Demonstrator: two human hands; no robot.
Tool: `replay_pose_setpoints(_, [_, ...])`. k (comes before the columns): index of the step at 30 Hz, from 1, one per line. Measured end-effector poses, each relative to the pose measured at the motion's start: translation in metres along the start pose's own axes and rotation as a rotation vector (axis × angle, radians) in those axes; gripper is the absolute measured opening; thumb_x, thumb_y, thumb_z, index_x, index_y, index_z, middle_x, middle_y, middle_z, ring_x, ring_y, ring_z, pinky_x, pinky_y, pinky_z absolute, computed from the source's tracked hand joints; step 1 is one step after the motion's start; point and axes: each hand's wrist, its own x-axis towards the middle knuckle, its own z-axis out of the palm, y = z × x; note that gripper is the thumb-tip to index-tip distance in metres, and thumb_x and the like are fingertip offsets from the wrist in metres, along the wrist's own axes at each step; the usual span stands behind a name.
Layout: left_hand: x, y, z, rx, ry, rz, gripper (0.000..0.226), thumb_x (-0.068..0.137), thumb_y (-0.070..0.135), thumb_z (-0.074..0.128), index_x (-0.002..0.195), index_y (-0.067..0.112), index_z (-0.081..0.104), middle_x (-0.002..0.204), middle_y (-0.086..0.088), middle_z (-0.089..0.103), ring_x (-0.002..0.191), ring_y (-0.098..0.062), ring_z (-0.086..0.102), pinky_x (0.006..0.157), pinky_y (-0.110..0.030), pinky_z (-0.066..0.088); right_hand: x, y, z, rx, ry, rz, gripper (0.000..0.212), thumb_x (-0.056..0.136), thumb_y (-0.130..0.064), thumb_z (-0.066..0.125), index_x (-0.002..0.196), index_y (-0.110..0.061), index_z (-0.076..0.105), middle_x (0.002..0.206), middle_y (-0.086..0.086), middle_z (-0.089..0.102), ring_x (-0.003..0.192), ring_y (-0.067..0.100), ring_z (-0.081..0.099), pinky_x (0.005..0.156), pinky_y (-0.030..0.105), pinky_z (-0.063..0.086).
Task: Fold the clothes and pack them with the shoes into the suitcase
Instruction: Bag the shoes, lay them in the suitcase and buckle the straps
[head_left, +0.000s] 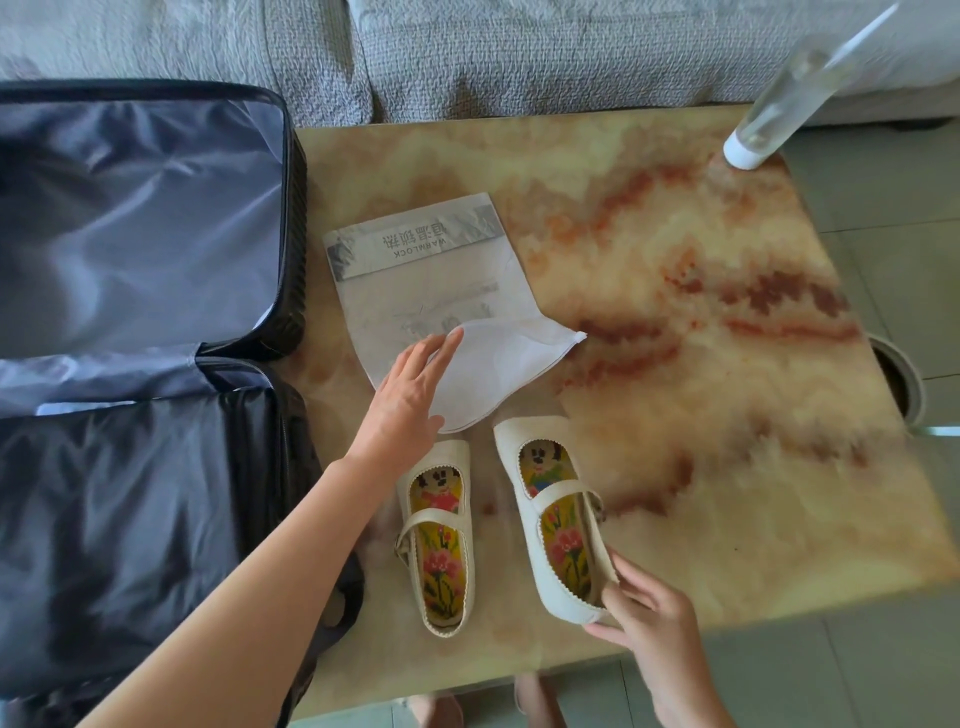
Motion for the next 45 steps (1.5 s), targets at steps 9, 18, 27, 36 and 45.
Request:
replay_pose_setpoints(9, [0.001,-0.003,0.002,0.006,-0.051,0.012,0.109,0.079,0.000,0.072,0.151,0.034,-0.002,0.156,-0.001,0.018,0.144,-0.022,0.017,0.116,-0.044,0.025,-0.013,-0.039,-0.046,-0.045,-0.129,-0.126,0.037,0.086,0.010,0.058,0.104,-0.021,0.068,0.091,-0.001,0.075,0.081,0.016,0.072,0.062,0.032,0.059])
replay_pose_setpoints(18, [-0.006,0.006,0.009,0.037,-0.053,0.147,0.105,0.079,-0.005,0.068,0.151,0.029,0.000,0.155,0.001,0.019,0.144,-0.019,0.014,0.119,-0.040,0.017,0.010,-0.048,-0.011,-0.056,-0.202,-0.150,0.033,0.088,-0.002,0.063,0.113,-0.023,0.064,0.094,-0.008,0.074,0.091,0.012,0.070,0.066,0.037,0.060])
replay_pose_setpoints(27, [-0.016,0.004,0.025,0.046,-0.073,0.232,0.114,0.072,-0.016,0.066,0.150,0.033,0.000,0.156,0.005,0.015,0.146,-0.014,0.006,0.119,-0.039,0.017,0.035,-0.048,0.010,-0.084,-0.187,-0.180,0.036,0.090,-0.002,0.061,0.126,-0.009,0.060,0.104,-0.003,0.073,0.096,0.011,0.069,0.067,0.036,0.060])
replay_pose_setpoints(36, [-0.028,0.016,0.034,-0.024,-0.074,0.306,0.117,0.066,-0.024,0.058,0.151,0.032,0.002,0.155,0.010,0.011,0.145,-0.007,0.001,0.115,-0.029,0.010,0.057,-0.051,0.032,-0.031,-0.118,-0.220,0.036,0.090,-0.008,0.062,0.126,-0.009,0.060,0.099,-0.001,0.071,0.083,0.009,0.067,0.063,0.034,0.060])
replay_pose_setpoints(45, [-0.033,0.014,0.044,-0.022,-0.161,0.232,0.114,0.063,-0.028,0.040,0.151,0.032,0.000,0.156,0.010,0.009,0.145,-0.005,-0.005,0.119,-0.043,0.017,0.075,-0.008,0.057,0.084,-0.130,-0.207,0.049,0.083,-0.023,0.073,0.129,-0.017,0.058,0.104,-0.013,0.070,0.097,0.002,0.066,0.083,0.026,0.055])
